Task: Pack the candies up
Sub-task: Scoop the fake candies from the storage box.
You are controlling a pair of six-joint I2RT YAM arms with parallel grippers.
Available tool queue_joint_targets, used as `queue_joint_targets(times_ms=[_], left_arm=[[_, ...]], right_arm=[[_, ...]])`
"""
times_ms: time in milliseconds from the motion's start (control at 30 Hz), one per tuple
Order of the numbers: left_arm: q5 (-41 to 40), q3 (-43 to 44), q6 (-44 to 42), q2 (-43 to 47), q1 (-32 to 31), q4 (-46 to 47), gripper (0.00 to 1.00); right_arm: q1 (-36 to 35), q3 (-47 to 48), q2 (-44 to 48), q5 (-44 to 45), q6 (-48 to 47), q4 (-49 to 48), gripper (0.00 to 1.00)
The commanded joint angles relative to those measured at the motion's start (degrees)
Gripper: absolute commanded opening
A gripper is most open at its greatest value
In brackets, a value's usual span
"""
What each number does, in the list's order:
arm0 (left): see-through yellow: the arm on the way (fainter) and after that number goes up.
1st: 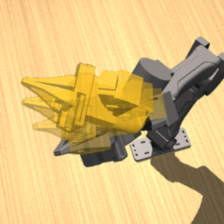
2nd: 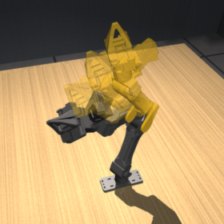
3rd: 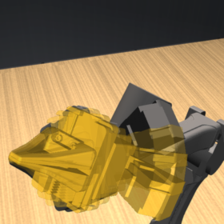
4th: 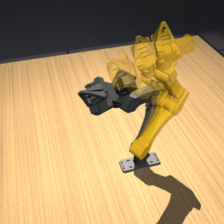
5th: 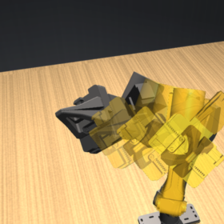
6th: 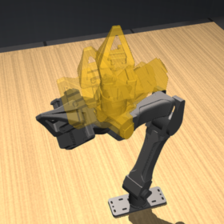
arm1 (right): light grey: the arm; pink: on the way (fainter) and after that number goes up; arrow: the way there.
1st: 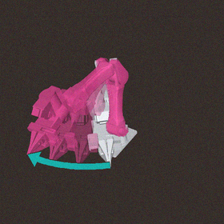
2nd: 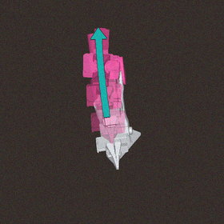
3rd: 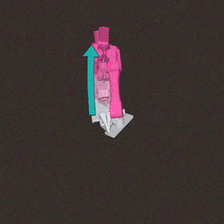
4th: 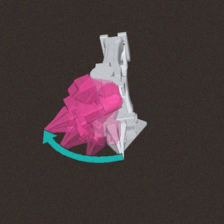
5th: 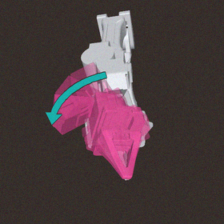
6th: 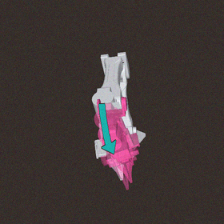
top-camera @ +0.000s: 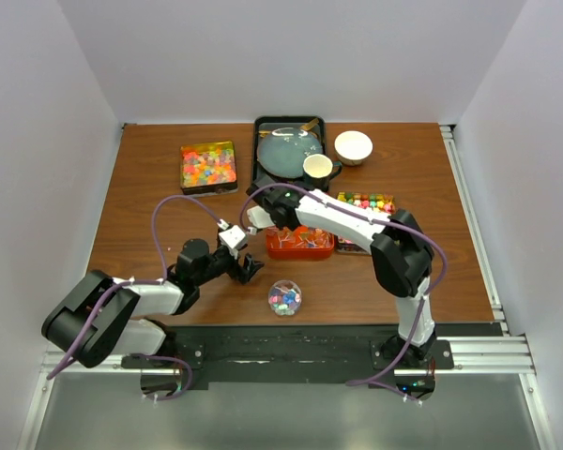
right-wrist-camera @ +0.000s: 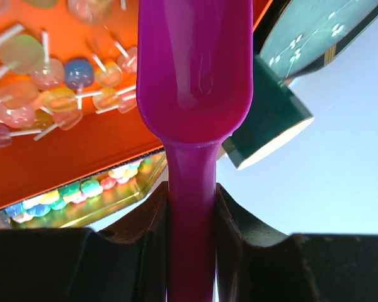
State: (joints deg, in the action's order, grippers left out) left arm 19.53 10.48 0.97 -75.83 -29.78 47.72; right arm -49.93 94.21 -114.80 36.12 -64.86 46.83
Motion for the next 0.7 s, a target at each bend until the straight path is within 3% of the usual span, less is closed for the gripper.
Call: queue_joint_targets(times_ms=[0, 667], left_arm=[[0.7, -0.6, 0.1, 1.0, -0.4, 3.4, 0.79], [3.0, -0.3, -3.2, -5.5, -1.1, 10.2, 0.75]], right_arm=[[-0.7, -4.2, 5.1, -6.0, -3.6, 0.9, 0.00], [9.8, -2.0, 7.6, -8.5, -10.9, 4.2, 0.00]])
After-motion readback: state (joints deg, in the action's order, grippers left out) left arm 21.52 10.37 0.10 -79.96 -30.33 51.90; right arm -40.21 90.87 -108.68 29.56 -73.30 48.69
